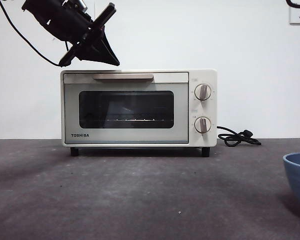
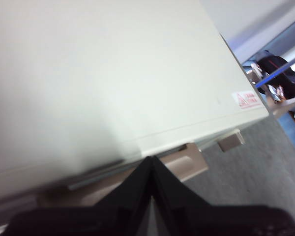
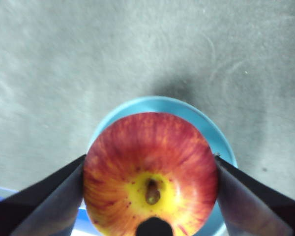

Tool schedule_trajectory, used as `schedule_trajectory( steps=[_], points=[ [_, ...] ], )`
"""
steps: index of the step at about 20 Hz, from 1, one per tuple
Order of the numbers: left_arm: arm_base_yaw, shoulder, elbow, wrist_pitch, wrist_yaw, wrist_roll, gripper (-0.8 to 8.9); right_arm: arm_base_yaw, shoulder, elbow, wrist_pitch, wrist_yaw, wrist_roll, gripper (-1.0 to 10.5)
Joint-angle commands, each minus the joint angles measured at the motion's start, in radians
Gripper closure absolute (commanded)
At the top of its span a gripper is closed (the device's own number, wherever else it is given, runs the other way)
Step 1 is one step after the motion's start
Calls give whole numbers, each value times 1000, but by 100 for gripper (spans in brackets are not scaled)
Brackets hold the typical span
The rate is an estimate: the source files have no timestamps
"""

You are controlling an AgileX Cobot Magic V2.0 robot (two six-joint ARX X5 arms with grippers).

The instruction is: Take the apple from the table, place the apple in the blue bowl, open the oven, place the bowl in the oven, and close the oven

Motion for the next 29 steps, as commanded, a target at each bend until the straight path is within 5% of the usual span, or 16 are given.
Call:
schedule_trajectory(
  steps=[1,6,15,22,29],
  points=[
    [-5,13,2,21,-8,-5,819,47,-1,-12,6,50,21,955],
    [-32,14,2,-39,-66,54,819,135,16,-12,8,165,75,955],
    [-63,50,2,-71,-195,82,819,175,109,-12,27,198,119,935],
    [-75,51,2,-192,-195,146,819,175,109,-12,31,201,129,495],
    [-95,51,1,-302,-237,171,819,175,109,-12,31,201,128,438]
  ],
)
